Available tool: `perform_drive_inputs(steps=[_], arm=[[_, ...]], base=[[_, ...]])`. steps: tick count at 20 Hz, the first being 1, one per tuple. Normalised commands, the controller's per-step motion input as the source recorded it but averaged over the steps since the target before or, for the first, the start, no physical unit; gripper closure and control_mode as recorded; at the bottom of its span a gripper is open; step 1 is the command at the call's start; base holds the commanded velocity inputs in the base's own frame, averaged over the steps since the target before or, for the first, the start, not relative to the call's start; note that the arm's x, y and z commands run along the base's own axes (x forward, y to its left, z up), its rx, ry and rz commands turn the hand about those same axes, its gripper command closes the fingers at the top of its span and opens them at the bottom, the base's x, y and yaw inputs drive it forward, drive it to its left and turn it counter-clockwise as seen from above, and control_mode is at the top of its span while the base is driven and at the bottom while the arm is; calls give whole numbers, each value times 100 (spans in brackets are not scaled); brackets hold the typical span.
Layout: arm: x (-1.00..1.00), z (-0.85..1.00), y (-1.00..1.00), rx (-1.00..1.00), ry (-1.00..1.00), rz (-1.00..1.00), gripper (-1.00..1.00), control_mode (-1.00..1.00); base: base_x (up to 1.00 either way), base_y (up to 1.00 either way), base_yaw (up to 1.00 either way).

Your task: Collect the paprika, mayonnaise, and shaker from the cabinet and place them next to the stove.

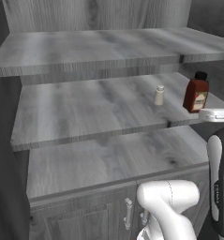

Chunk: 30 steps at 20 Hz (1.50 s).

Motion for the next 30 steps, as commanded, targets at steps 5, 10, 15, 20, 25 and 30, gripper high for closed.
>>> perform_drive_inputs(steps=[5, 10, 15, 20, 25, 30], arm=[[7, 2, -4, 0, 0, -3, -100, -100], [26, 8, -15, -2, 1, -1, -100, -100], [47, 1, 0, -4, 2, 0, -100, -100], [51, 0, 0, 0, 0, 6, -100, -100], [40, 0, -19, 2, -3, 11, -100, -100], [21, -6, -33, 6, -4, 11, -100, -100]], base=[[0, 0, 0], [0, 0, 0], [0, 0, 0], [0, 0, 0], [0, 0, 0], [0, 0, 0]])
